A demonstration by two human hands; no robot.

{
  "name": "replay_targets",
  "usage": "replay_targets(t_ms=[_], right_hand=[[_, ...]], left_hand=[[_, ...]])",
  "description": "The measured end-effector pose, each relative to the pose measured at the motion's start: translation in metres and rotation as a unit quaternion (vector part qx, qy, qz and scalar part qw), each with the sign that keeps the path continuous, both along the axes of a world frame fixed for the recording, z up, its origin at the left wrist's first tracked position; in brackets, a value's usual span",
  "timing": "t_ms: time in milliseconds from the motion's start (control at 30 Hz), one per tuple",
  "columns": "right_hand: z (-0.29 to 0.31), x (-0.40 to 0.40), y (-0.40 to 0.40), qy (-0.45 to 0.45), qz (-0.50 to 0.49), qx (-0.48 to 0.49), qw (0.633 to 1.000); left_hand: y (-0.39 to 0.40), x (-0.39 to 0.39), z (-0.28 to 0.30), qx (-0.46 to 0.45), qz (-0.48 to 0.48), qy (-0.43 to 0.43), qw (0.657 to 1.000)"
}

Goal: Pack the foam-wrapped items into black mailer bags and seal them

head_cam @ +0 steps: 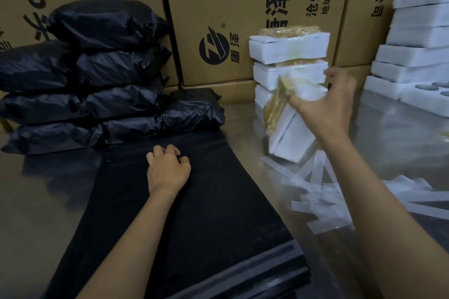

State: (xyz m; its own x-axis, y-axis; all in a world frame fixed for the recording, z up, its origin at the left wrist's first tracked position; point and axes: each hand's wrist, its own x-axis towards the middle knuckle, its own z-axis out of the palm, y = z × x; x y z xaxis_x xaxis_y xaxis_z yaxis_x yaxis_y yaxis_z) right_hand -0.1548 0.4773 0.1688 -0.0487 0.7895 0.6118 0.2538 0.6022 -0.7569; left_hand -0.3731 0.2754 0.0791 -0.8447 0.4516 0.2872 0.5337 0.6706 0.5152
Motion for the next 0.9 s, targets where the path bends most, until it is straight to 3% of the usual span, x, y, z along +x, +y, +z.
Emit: replay_targets(t_ms=[100, 333, 433, 533, 667, 800, 900], right_hand=[[-0.004, -0.01, -0.017, -0.084, 0.04, 0.071, 0.993], [-0.045, -0.022, -0.039, 0.001, -0.018, -0.135, 0.991], [-0.051, -0.022, -0.038, -0.016, -0.015, -0.168, 0.986], [-0.046, -0.017, -0.034, 0.072, 0.019, -0.2, 0.977], [-0.017, -0.006, -0.034, 0.22, 0.064, -0.24, 0.943], [0.024, 0.006, -0.05, 0.348, 0.138, -0.299, 0.878], [0.028, 0.017, -0.069, 0.364, 0.194, -0.353, 0.84]], left_hand=[[-0.001, 0.0, 0.0, 0.004, -0.002, 0.001, 1.0], [-0.001, -0.001, 0.0, 0.007, -0.005, -0.002, 1.0], [-0.002, 0.001, 0.001, 0.004, -0.007, -0.004, 1.0], [-0.005, 0.005, 0.006, -0.02, -0.023, -0.013, 0.999], [-0.009, 0.015, 0.02, -0.12, -0.082, -0.051, 0.988], [-0.02, 0.024, 0.034, -0.123, -0.154, -0.138, 0.971], [-0.039, 0.03, 0.041, -0.125, -0.223, -0.161, 0.953]])
